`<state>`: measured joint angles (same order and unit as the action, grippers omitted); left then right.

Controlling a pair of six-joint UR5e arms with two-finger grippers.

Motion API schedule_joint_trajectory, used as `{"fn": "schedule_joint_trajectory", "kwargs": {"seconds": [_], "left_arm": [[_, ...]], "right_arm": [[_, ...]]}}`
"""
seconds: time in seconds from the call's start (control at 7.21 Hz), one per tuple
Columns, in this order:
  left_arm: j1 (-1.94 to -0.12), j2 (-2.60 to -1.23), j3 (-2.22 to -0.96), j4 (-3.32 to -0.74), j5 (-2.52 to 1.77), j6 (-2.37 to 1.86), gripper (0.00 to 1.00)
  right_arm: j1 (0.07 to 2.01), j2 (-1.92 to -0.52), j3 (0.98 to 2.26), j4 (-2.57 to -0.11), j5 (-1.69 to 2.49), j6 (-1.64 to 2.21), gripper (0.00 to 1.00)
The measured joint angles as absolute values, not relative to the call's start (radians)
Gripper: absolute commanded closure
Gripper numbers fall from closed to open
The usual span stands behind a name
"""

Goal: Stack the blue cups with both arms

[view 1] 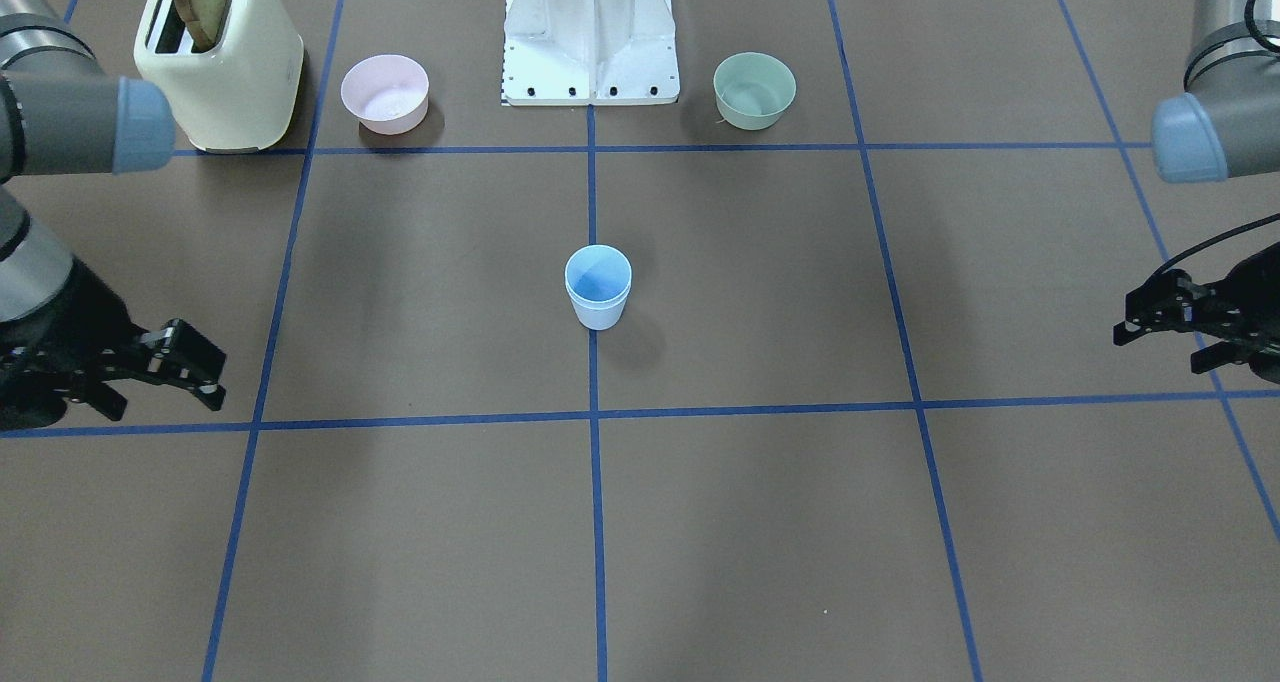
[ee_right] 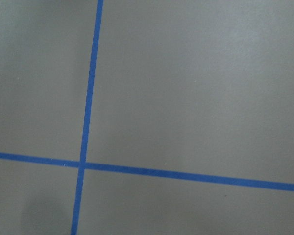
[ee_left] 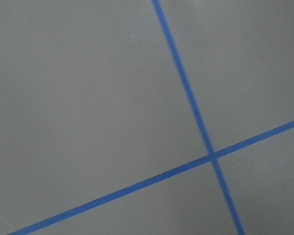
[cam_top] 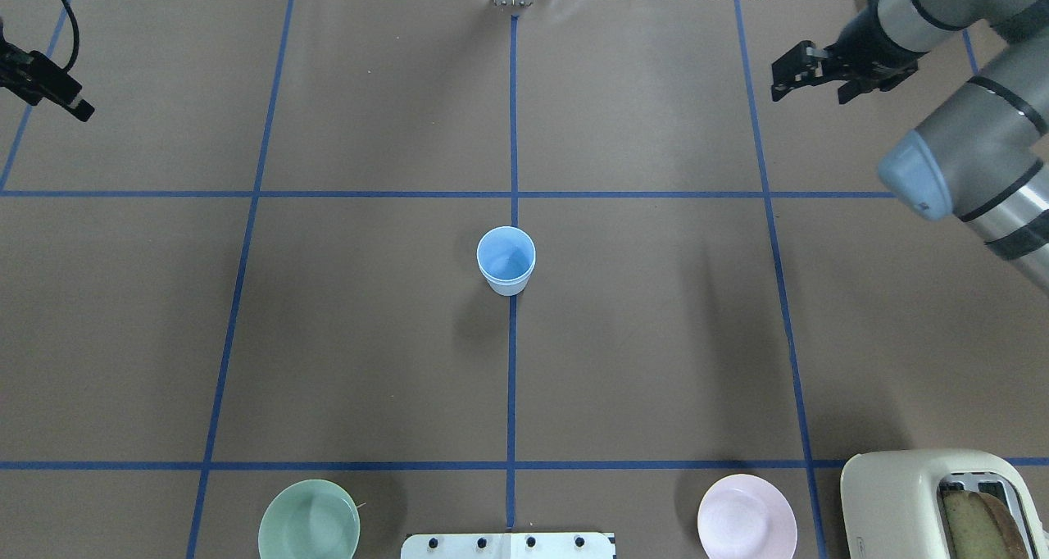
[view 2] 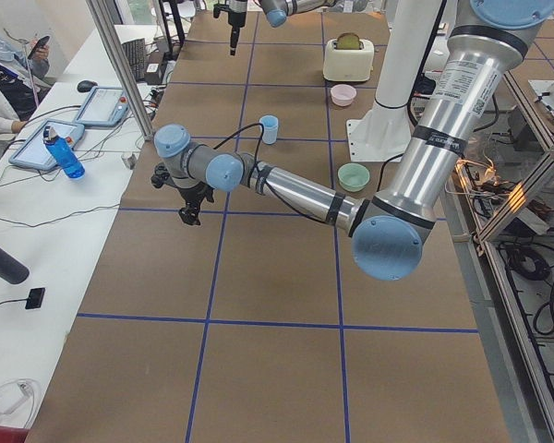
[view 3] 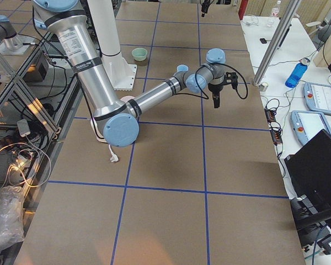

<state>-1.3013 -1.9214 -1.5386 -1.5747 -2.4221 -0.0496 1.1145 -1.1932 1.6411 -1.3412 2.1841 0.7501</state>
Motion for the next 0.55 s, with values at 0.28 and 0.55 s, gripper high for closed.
{"fn": "schedule_joint_trajectory", "kwargs": {"seconds": [0.28,0.55], "left_arm": [[-1.374,-1.900,-1.538,-1.518,-2.420,0.062,0.04],[-1.446,-1.893,-1.536,-1.410,-2.404,0.181,0.01]], "right_arm": [[1.246,-1.331,1.646,-1.343,2.219,0.626,0.00],[1.374,-1.466,1.669,-1.352,2.233,0.504,0.00]]}}
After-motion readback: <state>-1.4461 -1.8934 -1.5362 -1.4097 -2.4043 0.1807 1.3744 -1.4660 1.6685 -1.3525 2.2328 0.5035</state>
